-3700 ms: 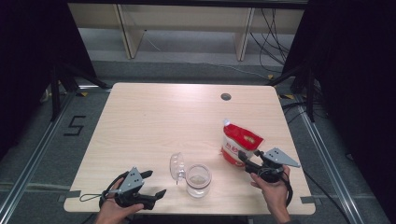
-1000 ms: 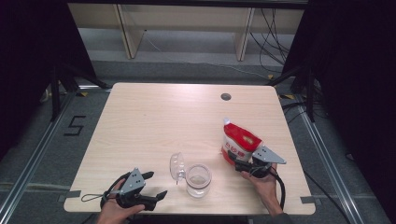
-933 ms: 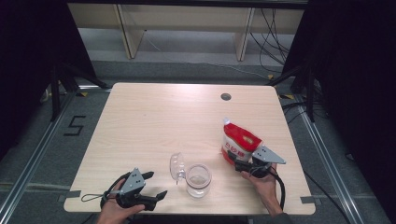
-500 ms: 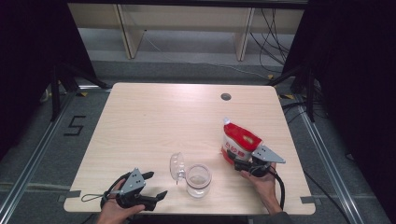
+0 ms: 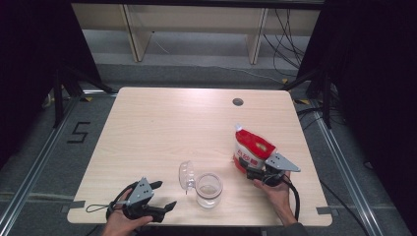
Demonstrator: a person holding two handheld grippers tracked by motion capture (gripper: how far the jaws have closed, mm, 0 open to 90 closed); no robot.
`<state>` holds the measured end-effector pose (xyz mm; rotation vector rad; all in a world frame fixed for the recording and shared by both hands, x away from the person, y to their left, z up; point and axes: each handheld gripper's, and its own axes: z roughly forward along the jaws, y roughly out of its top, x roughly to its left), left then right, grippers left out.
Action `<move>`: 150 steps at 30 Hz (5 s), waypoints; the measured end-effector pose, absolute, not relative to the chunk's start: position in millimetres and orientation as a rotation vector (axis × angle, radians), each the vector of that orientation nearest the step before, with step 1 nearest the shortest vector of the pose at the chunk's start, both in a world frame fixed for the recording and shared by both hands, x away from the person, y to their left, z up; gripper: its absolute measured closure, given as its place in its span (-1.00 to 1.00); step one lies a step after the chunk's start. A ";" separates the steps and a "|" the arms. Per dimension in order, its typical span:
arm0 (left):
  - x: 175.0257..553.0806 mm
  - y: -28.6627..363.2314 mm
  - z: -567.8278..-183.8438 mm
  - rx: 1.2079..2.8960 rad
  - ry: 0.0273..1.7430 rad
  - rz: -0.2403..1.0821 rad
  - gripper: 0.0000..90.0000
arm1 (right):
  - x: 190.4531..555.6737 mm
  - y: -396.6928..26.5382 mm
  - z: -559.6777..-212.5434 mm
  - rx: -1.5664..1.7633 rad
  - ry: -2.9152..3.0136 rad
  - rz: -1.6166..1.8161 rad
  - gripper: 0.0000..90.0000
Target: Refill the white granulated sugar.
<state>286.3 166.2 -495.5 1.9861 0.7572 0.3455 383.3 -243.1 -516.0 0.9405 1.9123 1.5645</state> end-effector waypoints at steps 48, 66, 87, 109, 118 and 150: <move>285.7 166.8 -493.7 1.986 0.747 0.354 -0.60 | 318.6 -219.4 -458.6 0.507 1.932 1.091 -0.04; 286.5 167.8 -494.3 1.994 0.744 0.364 -0.60 | 286.4 -202.2 -450.5 0.230 1.955 0.729 -0.03; 286.4 166.6 -495.6 1.992 0.742 0.361 -0.60 | 268.9 -183.4 -454.4 -0.175 1.852 0.306 -0.02; 286.4 166.2 -496.4 1.999 0.741 0.361 -0.61 | 265.2 -176.1 -451.2 -0.442 1.760 0.103 0.00; 286.0 166.0 -496.4 2.005 0.746 0.368 -0.61 | 261.7 -176.1 -451.8 -0.434 1.755 0.068 0.00; 286.4 165.9 -497.3 2.004 0.745 0.365 -0.60 | 260.3 -177.6 -452.7 -0.491 1.731 0.003 0.04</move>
